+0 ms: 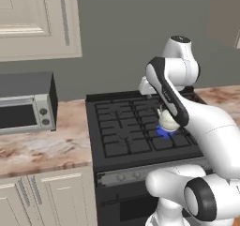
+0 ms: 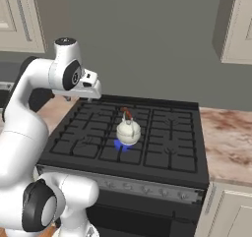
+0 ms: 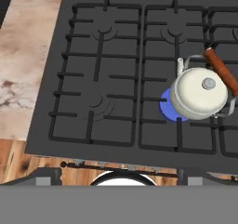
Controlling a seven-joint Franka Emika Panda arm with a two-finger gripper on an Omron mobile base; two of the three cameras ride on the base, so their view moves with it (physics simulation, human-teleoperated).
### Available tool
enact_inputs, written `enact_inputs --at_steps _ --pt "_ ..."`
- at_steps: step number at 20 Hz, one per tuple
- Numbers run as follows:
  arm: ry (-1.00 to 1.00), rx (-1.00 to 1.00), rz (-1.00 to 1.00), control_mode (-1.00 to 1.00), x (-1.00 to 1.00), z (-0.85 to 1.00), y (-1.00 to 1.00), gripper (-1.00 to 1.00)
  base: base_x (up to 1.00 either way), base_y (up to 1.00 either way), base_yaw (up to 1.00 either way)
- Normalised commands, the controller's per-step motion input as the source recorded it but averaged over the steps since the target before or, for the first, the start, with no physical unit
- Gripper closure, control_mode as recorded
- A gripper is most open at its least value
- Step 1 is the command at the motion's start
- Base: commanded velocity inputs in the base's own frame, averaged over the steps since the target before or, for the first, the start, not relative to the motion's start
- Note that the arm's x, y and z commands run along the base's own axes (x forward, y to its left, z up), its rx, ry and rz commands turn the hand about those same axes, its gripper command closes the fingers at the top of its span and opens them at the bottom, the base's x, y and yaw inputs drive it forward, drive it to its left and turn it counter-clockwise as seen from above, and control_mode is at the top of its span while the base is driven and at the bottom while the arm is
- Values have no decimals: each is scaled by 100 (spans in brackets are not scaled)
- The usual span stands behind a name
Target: Lower the heat of the kettle.
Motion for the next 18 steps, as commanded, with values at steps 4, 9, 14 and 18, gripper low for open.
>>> enact_inputs --at_steps 4,9,14,18 --pt "0 0 0 100 0 0 0 -100 0 39 -2" --pt "0 0 0 100 0 0 0 -100 0 59 -8" --pt "0 0 0 100 0 0 0 -100 4 52 -7" --pt "0 0 0 100 0 0 0 -100 15 37 -3"
